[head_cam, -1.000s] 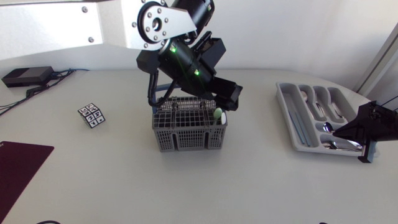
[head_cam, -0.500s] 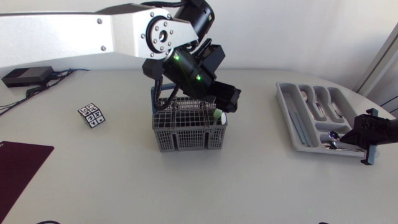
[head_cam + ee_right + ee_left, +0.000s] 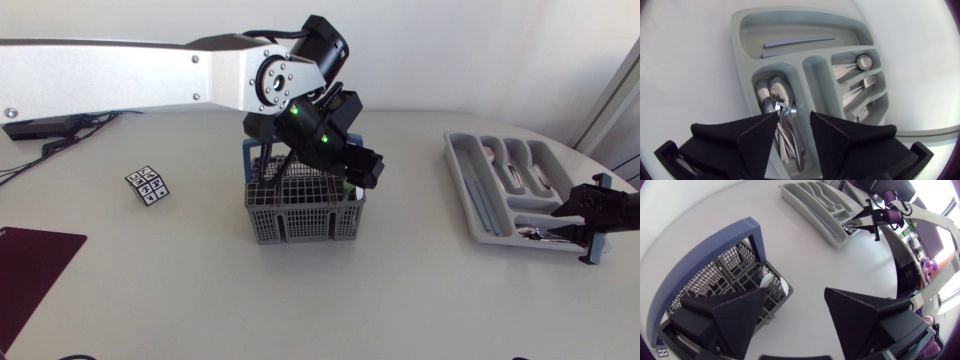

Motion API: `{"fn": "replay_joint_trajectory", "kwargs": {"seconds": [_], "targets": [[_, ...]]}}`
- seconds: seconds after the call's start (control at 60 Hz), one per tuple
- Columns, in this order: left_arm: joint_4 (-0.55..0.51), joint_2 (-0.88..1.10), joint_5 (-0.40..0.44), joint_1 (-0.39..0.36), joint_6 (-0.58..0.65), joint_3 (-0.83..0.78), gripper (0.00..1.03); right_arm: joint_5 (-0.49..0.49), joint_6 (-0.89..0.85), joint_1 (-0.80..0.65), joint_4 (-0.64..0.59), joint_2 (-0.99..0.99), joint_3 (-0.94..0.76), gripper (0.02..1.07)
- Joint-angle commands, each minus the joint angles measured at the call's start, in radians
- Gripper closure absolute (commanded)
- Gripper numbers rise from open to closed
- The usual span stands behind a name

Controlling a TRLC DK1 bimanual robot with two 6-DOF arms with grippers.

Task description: Transfer all utensils from the basket to the drawer tray.

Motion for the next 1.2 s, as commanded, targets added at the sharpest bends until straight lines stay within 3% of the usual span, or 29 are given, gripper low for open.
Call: {"fn": "replay_joint_trajectory", "kwargs": {"seconds": [0.0, 0.433, 0.917, 1.183], "targets": [[0.009, 0.03, 0.012, 0.001, -0.034, -0.027, 0.41, -0.015, 0.059, 0.002, -0.001, -0.053, -0.034, 0.38], [0.013, 0.077, 0.012, 0.0, -0.067, -0.019, 0.65, -0.087, 0.203, 0.097, 0.006, -0.295, -0.221, 0.34], [0.026, 0.1, 0.012, 0.001, -0.07, -0.011, 0.7, -0.084, 0.263, 0.223, 0.032, -0.486, -0.385, 0.34], [0.043, 0.11, 0.012, 0.0, -0.074, -0.013, 0.81, -0.078, 0.294, 0.28, 0.031, -0.564, -0.428, 0.34]]}}
